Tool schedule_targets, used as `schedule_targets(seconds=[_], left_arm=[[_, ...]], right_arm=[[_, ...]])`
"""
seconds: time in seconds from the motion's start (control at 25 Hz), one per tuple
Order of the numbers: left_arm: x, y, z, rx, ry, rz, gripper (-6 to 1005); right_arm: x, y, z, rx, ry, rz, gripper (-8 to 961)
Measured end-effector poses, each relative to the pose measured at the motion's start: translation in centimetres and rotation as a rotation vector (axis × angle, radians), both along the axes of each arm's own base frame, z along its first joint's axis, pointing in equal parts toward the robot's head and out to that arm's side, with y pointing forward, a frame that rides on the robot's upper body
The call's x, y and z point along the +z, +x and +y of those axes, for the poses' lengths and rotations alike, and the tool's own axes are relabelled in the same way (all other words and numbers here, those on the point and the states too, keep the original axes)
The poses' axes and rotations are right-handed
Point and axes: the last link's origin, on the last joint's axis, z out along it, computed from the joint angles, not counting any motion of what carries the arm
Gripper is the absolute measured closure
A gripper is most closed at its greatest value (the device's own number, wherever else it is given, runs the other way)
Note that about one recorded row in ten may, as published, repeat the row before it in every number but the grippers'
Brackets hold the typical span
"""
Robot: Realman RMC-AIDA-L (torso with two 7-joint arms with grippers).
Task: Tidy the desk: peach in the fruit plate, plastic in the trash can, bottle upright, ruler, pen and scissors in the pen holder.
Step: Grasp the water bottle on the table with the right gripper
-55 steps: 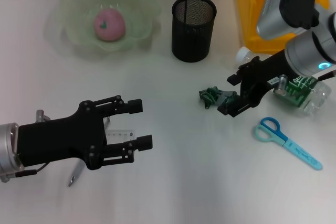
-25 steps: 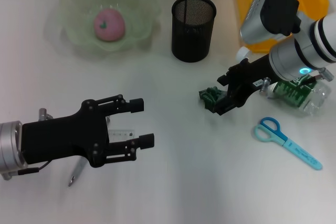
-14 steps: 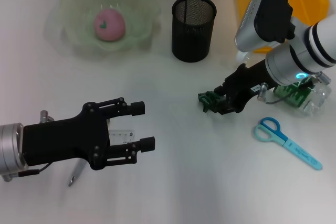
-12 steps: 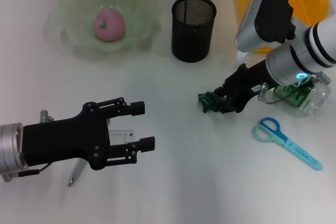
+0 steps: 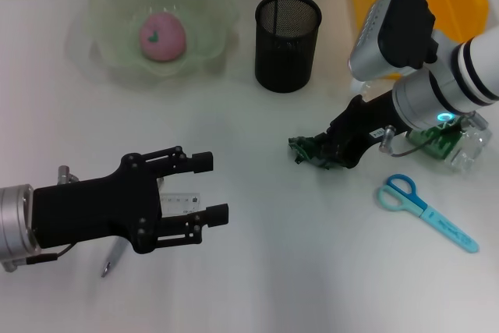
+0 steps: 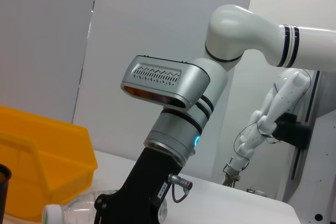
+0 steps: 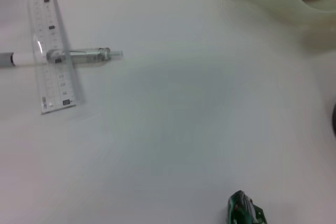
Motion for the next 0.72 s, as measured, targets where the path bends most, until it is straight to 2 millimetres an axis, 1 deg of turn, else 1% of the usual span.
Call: schedule_targets(seconds=[0.16,0.36,0.6,0.72], left_arm=[[0.0,0.0,0.0,-0.001,0.0,0.0,241],[0.1,-0.1,0.0,0.001,0.002,0.002,242],[0.1,-0.1,0.0,0.002,0.003,0.003,242],[0.2,0.0,0.2,-0.002,0.003,0.004,242]], right_arm=[[0.4,-0.3,-0.3,0.012,0.016,0.055,833],[1.7,-0.3,-0.9,0.017,0.065,0.115,834],[1.8,0.0,-1.3,-0.007,0.069,0.152,833],[1.7,-0.3,-1.0,-0.05,0.064,0.158,834]])
